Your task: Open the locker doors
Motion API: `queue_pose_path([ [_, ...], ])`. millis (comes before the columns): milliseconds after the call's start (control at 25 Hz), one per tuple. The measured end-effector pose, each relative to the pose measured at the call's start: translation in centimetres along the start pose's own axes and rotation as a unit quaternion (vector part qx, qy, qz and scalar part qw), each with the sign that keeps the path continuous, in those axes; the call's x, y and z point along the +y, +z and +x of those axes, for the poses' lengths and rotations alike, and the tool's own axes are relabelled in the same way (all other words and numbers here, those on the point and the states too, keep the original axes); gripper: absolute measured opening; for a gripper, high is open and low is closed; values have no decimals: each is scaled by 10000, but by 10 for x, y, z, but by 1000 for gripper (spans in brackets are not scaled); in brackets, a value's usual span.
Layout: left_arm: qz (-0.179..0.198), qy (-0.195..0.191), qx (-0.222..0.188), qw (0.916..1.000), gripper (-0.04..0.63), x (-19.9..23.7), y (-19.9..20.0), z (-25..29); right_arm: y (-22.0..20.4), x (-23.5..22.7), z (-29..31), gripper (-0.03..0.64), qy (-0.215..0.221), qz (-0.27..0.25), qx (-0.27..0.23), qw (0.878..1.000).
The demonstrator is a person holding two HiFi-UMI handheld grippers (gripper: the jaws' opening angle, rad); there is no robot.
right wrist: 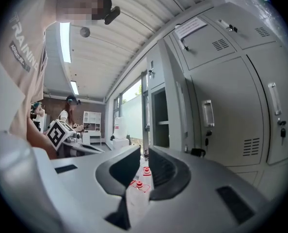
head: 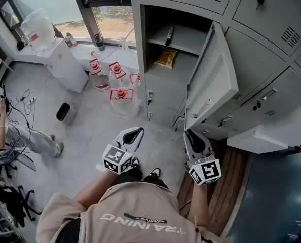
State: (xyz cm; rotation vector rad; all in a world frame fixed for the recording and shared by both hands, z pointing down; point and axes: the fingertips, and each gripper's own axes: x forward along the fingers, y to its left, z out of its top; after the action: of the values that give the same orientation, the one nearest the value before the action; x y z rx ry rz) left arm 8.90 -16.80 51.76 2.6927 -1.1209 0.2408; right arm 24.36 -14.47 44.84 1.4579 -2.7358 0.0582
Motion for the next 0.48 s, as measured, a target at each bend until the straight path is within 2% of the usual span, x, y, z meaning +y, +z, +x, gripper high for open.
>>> queue_pose_path([
  [200, 5, 117, -40, 9999, 6, 9, -2, -10, -17, 11, 22, 41, -16, 54, 182, 9998],
  [480, -82, 192, -135, 9997, 6, 52, -4, -21, -30, 45, 81, 41, 97, -108, 492, 9987],
])
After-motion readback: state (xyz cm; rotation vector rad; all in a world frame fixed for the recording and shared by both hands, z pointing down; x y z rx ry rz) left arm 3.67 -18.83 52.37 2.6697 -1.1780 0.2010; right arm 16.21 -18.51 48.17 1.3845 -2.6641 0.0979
